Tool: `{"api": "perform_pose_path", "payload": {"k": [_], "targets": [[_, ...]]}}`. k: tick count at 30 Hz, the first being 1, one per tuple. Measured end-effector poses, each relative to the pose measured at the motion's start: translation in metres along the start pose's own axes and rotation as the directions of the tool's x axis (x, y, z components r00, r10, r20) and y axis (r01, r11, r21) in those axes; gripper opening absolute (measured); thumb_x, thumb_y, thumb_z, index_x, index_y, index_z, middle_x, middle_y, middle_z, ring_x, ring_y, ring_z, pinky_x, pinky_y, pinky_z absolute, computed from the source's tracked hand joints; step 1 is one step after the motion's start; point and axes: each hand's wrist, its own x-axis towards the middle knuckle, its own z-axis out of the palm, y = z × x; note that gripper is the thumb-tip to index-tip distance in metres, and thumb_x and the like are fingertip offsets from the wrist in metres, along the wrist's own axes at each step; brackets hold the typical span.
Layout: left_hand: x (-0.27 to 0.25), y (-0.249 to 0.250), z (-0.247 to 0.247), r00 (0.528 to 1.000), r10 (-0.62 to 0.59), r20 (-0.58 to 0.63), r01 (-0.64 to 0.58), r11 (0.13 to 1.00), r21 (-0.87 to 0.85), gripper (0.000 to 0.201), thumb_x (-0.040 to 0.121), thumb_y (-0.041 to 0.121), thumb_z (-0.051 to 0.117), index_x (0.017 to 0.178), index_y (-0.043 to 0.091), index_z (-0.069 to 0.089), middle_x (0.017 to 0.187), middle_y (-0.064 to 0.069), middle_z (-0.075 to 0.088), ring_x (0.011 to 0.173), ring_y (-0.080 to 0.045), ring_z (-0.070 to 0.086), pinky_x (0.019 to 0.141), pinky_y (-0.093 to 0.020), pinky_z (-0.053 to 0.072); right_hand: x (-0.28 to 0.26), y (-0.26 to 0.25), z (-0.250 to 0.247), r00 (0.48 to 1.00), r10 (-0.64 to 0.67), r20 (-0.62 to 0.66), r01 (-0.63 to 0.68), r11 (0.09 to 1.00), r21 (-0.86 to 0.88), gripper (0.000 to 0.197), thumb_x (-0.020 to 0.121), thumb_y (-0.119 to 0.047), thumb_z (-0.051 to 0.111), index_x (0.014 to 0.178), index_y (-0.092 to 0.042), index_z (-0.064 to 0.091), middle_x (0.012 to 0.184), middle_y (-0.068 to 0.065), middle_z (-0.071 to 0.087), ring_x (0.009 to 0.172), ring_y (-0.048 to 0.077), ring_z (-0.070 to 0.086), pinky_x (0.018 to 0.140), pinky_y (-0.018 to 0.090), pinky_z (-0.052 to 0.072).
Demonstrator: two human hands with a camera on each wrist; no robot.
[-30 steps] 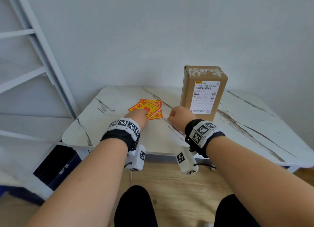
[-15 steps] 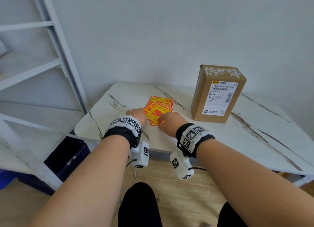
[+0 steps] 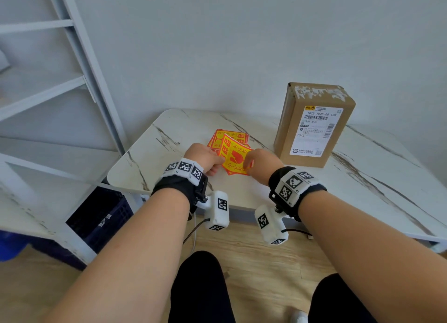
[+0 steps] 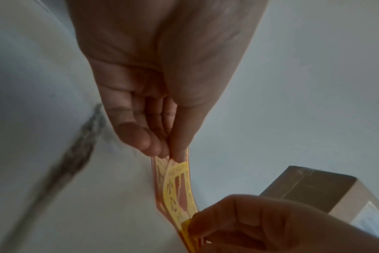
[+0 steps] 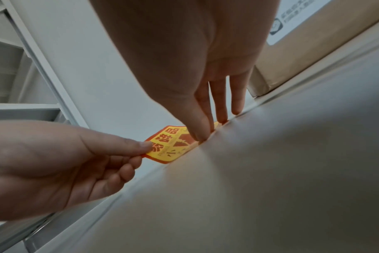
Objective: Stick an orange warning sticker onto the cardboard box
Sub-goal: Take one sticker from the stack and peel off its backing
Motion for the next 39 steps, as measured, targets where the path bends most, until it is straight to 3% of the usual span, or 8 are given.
{"api": "perform_pose_path", "payload": {"k": [2, 6, 12, 15, 20, 29, 34, 39], "targets": [[-0.005, 0.001, 0.005, 0.999, -0.02, 0.028, 0.021, 0.998, -0.061, 0.021, 0.084, 0.015, 0.073, 0.07, 0.004, 0.061, 0.062, -0.009, 0.059, 0.051, -0.019, 0.053, 0.052, -0.025, 0.049, -0.004, 0.008, -0.002, 1.0, -0.003, -0.013, 0.003, 1.0, 0.013, 0.027, 0.094, -0.009, 0.049, 0.114, -0.004, 0.067, 0.119, 0.015, 0.065, 0.109, 0.031, 0.062, 0.094, 0.035, 0.051], [-0.012, 0.003, 0.023, 0.996, -0.046, 0.082, 0.057, 0.989, -0.137, 0.027, 0.086, 0.018, 0.072, 0.064, 0.008, 0.058, 0.061, -0.007, 0.058, 0.049, -0.016, 0.052, 0.047, -0.022, 0.048, -0.013, 0.022, 0.0, 0.99, -0.033, -0.14, 0.059, 0.981, 0.183, 0.021, 0.088, -0.017, 0.061, 0.105, -0.013, 0.072, 0.12, 0.005, 0.067, 0.112, 0.022, 0.06, 0.087, 0.027, 0.042], [-0.016, 0.006, 0.035, 0.99, -0.033, 0.136, 0.06, 0.977, -0.203, 0.024, 0.093, 0.024, 0.062, 0.075, 0.007, 0.061, 0.065, -0.006, 0.058, 0.05, -0.014, 0.052, 0.039, -0.016, 0.044, -0.015, 0.03, 0.014, 0.988, -0.069, -0.137, 0.101, 0.965, 0.243, 0.03, 0.083, -0.028, 0.07, 0.109, -0.016, 0.07, 0.115, 0.001, 0.066, 0.106, 0.019, 0.059, 0.08, 0.026, 0.041], [-0.018, 0.001, 0.033, 0.994, -0.03, 0.108, 0.055, 0.972, -0.23, 0.024, 0.094, 0.018, 0.059, 0.074, 0.005, 0.061, 0.064, -0.008, 0.057, 0.045, -0.013, 0.05, 0.035, -0.016, 0.042, -0.012, 0.033, 0.021, 0.984, -0.069, -0.164, 0.109, 0.962, 0.25, 0.026, 0.082, -0.03, 0.07, 0.105, -0.017, 0.071, 0.107, -0.001, 0.061, 0.099, 0.017, 0.057, 0.078, 0.025, 0.039], [-0.016, -0.002, 0.032, 0.999, -0.03, 0.043, 0.038, 0.984, -0.177, 0.021, 0.09, 0.015, 0.063, 0.071, 0.006, 0.061, 0.06, -0.009, 0.058, 0.046, -0.017, 0.049, 0.033, -0.016, 0.039, -0.009, 0.037, 0.022, 0.982, -0.102, -0.161, 0.144, 0.951, 0.274, 0.021, 0.081, -0.029, 0.07, 0.1, -0.022, 0.073, 0.103, -0.003, 0.057, 0.094, 0.015, 0.053, 0.078, 0.024, 0.037], [-0.01, 0.002, 0.031, 0.988, -0.122, 0.094, 0.127, 0.99, -0.058, 0.024, 0.085, 0.014, 0.064, 0.063, 0.006, 0.058, 0.055, -0.004, 0.055, 0.043, -0.015, 0.043, 0.032, -0.017, 0.03, -0.001, 0.035, 0.019, 0.978, -0.169, -0.118, 0.2, 0.916, 0.346, 0.012, 0.08, -0.031, 0.074, 0.09, -0.025, 0.076, 0.095, -0.01, 0.058, 0.089, 0.007, 0.049, 0.079, 0.025, 0.035], [-0.009, -0.001, 0.031, 0.992, -0.114, 0.047, 0.118, 0.99, -0.075, 0.023, 0.079, 0.014, 0.065, 0.058, 0.006, 0.06, 0.051, -0.004, 0.055, 0.042, -0.015, 0.042, 0.032, -0.016, 0.028, 0.003, 0.03, 0.01, 0.981, -0.191, -0.039, 0.191, 0.893, 0.407, 0.012, 0.078, -0.024, 0.078, 0.09, -0.023, 0.075, 0.07, -0.014, 0.052, 0.065, 0.001, 0.047, 0.061, 0.017, 0.034], [-0.008, -0.003, 0.031, 0.993, -0.115, 0.017, 0.116, 0.988, -0.098, 0.022, 0.077, 0.013, 0.063, 0.056, 0.006, 0.06, 0.051, -0.004, 0.055, 0.04, -0.015, 0.042, 0.032, -0.014, 0.028, 0.007, 0.03, 0.017, 0.983, -0.169, -0.067, 0.182, 0.905, 0.384, 0.013, 0.074, -0.026, 0.08, 0.086, -0.021, 0.076, 0.07, -0.015, 0.05, 0.067, 0.0, 0.045, 0.059, 0.019, 0.032]]}}
